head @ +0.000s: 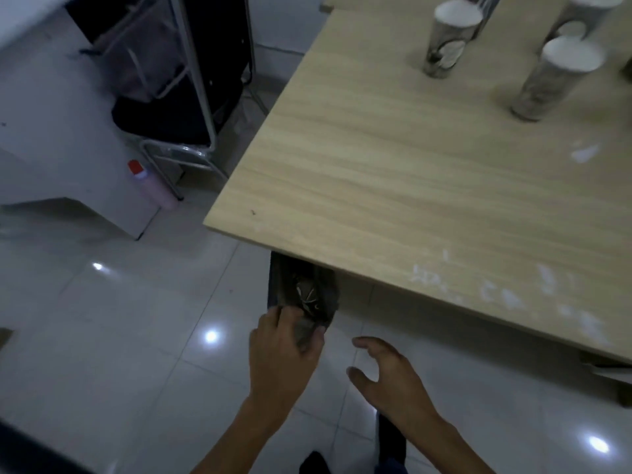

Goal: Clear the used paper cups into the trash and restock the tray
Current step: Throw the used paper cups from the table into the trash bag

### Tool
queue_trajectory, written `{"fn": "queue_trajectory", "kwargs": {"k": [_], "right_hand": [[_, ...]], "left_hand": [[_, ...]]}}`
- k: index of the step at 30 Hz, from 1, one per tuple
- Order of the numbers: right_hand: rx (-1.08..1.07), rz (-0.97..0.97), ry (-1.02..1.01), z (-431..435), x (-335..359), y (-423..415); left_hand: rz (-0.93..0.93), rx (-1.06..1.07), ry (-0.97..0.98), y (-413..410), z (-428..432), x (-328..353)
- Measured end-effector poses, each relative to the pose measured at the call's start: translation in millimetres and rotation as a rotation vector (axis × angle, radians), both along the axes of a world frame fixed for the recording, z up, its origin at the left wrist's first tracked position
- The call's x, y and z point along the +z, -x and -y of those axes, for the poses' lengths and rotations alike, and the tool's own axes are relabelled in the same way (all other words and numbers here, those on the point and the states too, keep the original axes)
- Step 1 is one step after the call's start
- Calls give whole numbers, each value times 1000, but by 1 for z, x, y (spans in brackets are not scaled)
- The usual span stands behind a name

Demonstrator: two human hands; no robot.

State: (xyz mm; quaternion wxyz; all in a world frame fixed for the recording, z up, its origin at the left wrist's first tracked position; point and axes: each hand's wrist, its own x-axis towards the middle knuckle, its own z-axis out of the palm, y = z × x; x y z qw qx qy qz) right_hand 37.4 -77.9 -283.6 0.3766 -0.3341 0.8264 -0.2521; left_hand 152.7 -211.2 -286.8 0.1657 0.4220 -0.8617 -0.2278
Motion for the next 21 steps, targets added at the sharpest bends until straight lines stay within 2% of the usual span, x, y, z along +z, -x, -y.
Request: {"fn": "queue_trajectory", "kwargs": {"k": [2,4,10,12,18,21], "right_hand": [[-66,-34,74,-11,32,7],[-147,-60,148,-22,65,17],[-392,-88,402,-48,135,66],[-454,-79,471,-52,146,91],[-515,-99,547,-52,151,162],[-527,-119,573,-44,147,198]], "left_hand": [[-204,-70,55,20,-9,35],[-333,-154,121,42,-15,62],[-387,-244,145,130,-22,116],[-342,-241,116,165,-22,124],[18,-307,-14,253,-19,114],[169,-297,20,285,-16,107]]}}
